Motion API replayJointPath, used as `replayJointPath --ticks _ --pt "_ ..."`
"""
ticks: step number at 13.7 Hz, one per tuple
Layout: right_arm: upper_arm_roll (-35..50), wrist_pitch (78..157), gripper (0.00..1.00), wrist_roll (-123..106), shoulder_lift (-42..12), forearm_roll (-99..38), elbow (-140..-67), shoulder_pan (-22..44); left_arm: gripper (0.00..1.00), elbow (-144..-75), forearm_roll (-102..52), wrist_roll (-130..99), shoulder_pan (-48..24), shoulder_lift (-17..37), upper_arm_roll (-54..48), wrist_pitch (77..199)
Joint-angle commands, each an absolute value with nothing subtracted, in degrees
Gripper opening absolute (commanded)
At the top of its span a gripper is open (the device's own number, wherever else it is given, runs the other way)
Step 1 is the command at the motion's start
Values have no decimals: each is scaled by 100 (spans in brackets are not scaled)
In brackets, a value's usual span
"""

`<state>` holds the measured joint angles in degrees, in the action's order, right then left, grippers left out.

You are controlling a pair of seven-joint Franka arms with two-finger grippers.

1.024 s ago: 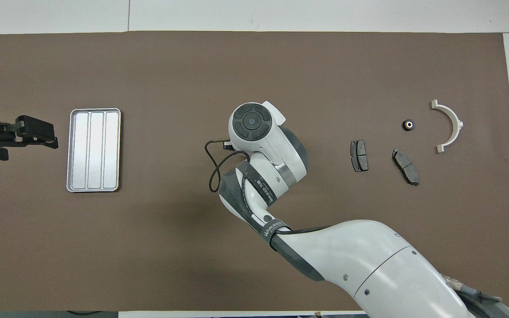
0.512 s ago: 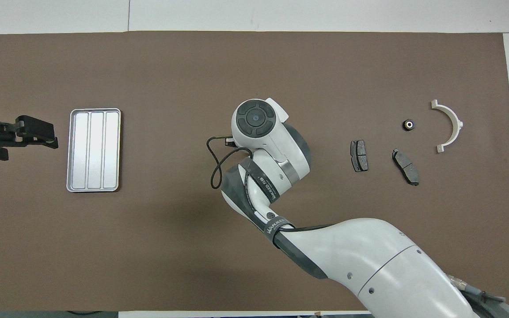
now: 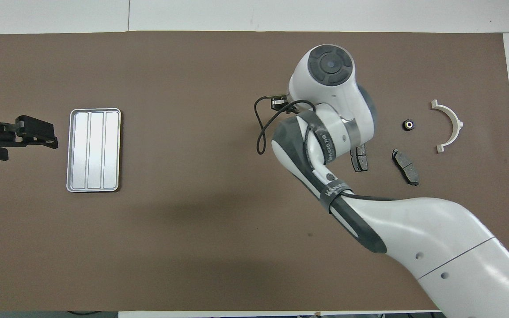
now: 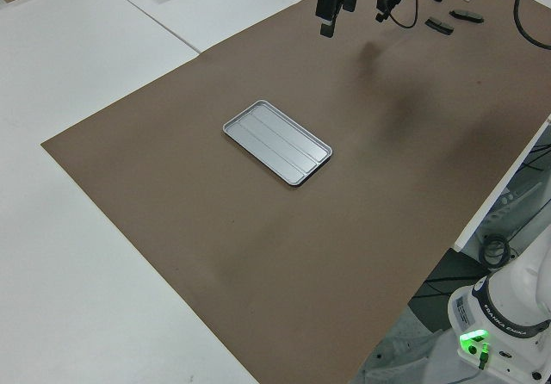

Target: Place bearing gear from tray to pile

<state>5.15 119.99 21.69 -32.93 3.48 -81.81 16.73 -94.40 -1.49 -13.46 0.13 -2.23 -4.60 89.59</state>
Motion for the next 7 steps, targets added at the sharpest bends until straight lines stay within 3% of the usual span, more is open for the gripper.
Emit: replayJointPath --ticks 1,7 --pt "606 11647 0 849 -3024 255 -8305 865 100 -9633 -211 -1327 -44 -396 -396 9026" --pt "606 11619 0 -606 -2839 246 -8745 -70 100 -9633 -211 -1327 -44 -396 -396 9026"
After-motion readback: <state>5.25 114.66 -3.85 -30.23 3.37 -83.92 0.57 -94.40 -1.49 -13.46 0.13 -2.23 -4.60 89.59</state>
